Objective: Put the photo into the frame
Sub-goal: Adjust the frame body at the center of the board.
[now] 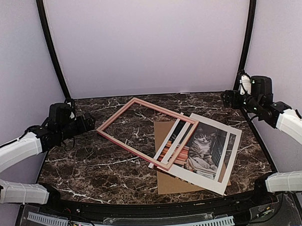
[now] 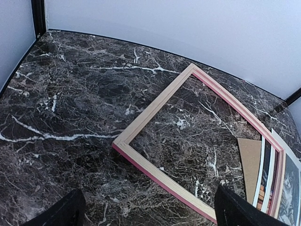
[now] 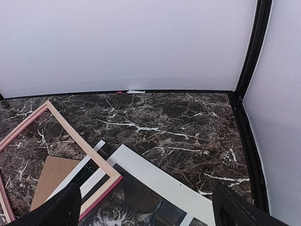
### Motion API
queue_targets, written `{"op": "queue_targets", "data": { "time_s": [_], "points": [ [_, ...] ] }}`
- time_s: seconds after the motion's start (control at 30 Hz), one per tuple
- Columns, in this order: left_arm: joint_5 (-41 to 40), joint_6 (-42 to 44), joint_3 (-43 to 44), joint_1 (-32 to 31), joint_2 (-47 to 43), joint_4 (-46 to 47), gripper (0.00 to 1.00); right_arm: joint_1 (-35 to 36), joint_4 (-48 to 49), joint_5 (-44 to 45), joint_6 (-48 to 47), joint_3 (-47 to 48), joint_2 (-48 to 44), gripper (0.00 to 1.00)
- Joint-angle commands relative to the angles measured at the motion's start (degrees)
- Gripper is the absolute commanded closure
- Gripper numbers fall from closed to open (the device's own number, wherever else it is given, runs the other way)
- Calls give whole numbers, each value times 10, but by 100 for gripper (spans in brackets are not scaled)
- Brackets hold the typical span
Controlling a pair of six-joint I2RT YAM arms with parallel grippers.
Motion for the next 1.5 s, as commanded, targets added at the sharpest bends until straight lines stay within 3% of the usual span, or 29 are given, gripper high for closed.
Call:
{"op": "queue_targets", "data": {
  "time_s": [0.0,0.23,0.5,0.83,1.2,1.47],
  "points": [
    [-18,-64,-3,-15,17,-29,2,0,-1,8,7,25,7,1],
    [7,-146,13,-56,89,-36,5,7,3,-5,18,21,20,1],
    [44,-195,87,-100,240,-32,7,13,-4,-11,21,24,30,1],
    [22,-185,218,-143,391,-128,10,16,-1,-22,24,21,20,1],
    [37,-193,239,-151,453,-136,34,16,7,-36,30,17,13,1],
    [4,-156,228,-148,441,-157,55,16,8,-41,33,13,6,1]
  ]
}}
